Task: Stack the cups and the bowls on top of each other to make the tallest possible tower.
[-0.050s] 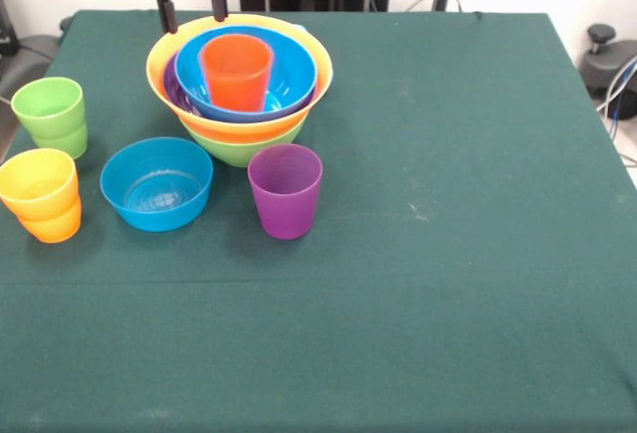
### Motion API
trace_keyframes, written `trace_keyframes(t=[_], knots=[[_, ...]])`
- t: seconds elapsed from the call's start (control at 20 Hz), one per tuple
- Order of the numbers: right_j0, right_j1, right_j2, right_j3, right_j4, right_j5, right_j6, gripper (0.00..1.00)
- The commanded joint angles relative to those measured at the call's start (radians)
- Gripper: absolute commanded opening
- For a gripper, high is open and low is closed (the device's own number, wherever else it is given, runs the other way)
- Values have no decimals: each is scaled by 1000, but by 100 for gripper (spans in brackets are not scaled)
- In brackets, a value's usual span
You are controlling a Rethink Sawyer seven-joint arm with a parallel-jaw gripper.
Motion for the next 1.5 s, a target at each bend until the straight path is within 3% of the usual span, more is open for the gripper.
trace_keyframes(t=[0.05,0.6,1.3,1.5], knots=[[28,30,-18,19,-14,-15,-91,100],[68,-26,-17,52,36,-37,21,100],[243,-77,-104,35,115,-38,212,100],[291,-121,-133,34,157,-19,249,100]])
